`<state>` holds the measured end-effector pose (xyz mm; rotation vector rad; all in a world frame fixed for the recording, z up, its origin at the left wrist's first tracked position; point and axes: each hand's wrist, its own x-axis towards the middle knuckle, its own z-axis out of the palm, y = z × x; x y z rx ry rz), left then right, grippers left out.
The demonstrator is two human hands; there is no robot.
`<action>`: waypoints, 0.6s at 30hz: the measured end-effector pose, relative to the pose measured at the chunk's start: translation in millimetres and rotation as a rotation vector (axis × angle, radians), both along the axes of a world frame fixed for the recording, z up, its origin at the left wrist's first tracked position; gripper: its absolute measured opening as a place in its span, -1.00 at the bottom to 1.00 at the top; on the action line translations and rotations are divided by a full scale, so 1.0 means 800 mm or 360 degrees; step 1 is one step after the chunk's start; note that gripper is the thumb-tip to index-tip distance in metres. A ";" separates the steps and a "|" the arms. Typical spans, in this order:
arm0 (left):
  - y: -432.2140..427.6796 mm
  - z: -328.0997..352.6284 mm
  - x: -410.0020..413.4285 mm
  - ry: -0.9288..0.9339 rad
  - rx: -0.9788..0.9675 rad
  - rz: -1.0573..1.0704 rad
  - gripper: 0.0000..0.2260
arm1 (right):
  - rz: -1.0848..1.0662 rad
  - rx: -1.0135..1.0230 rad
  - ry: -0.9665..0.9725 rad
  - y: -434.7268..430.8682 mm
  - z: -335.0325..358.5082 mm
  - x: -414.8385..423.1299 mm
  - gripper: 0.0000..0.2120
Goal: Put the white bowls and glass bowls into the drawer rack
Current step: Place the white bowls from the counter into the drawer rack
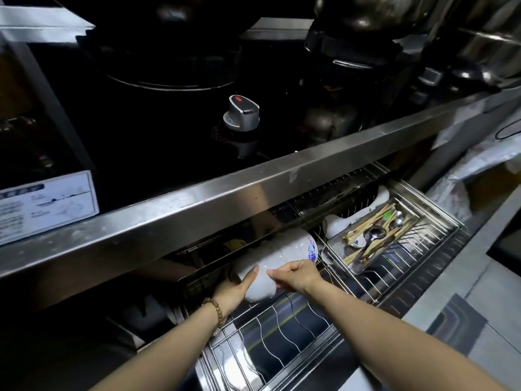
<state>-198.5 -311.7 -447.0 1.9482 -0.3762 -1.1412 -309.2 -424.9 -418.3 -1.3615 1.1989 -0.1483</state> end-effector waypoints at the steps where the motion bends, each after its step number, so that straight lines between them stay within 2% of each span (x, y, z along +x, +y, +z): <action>1: 0.000 -0.002 0.000 0.0002 0.0009 0.0006 -0.33 | -0.0018 0.0010 0.0000 -0.001 -0.003 0.000 -0.82; 5: 0.000 -0.010 0.003 -0.0042 -0.0003 0.0026 -0.46 | -0.0042 0.0074 -0.0015 -0.001 -0.009 0.001 -0.84; 8: -0.001 -0.005 0.003 -0.0051 0.0019 0.0030 -0.32 | -0.0018 0.0118 0.0007 -0.001 -0.007 0.000 -0.83; 13: 0.011 0.015 0.001 -0.0073 0.0010 -0.0029 -0.31 | 0.0080 0.0183 0.0069 0.000 0.013 -0.004 -0.84; 15: 0.021 0.027 0.001 -0.0054 0.0061 -0.0143 -0.37 | 0.0124 0.0211 0.0070 0.001 0.028 -0.009 -0.84; 18: 0.036 0.047 0.002 -0.0017 0.0014 -0.0205 -0.65 | 0.0146 0.0202 0.0027 0.006 0.056 -0.019 -0.84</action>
